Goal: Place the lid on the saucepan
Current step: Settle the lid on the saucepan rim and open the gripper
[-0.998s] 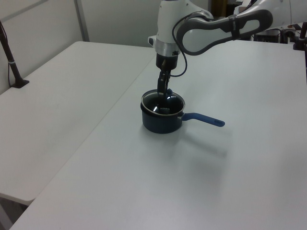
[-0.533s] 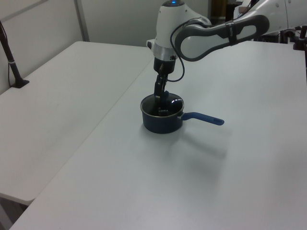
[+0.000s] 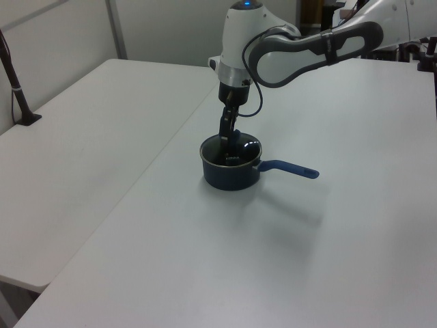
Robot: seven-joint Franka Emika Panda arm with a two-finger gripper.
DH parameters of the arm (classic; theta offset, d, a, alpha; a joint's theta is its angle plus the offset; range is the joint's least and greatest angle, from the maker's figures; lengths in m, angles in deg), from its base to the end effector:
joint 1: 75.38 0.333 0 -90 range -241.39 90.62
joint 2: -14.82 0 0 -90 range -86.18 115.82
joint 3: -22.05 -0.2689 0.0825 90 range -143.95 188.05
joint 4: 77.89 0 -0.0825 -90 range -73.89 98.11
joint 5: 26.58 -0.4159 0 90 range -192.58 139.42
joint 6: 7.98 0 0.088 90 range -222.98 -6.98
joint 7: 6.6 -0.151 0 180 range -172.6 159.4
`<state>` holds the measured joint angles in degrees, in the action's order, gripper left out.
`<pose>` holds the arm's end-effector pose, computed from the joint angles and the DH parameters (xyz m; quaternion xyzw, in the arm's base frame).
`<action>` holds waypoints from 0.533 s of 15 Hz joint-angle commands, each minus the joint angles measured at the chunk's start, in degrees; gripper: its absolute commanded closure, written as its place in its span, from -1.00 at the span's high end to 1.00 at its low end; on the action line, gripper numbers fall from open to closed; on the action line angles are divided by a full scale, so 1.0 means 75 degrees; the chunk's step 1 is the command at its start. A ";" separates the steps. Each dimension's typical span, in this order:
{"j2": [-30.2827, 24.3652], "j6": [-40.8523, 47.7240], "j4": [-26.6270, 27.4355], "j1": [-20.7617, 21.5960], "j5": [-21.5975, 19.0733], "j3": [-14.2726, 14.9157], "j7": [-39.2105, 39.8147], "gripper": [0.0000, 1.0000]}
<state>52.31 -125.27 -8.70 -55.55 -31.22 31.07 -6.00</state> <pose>0.7455 0.1746 0.3278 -0.9898 -0.1044 -0.0965 0.0002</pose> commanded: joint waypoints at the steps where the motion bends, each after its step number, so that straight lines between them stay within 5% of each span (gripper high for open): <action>1: 0.0310 -0.0101 -0.0085 0.0062 -0.0155 0.0062 -0.0266 0.56; 2: 0.0298 -0.0101 -0.0085 0.0062 -0.0144 0.0063 -0.0336 0.97; 8: 0.0135 0.0051 -0.0085 0.0062 -0.0109 0.0063 -0.0349 1.00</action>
<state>54.02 -125.46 -8.80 -55.56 -31.22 31.07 -7.76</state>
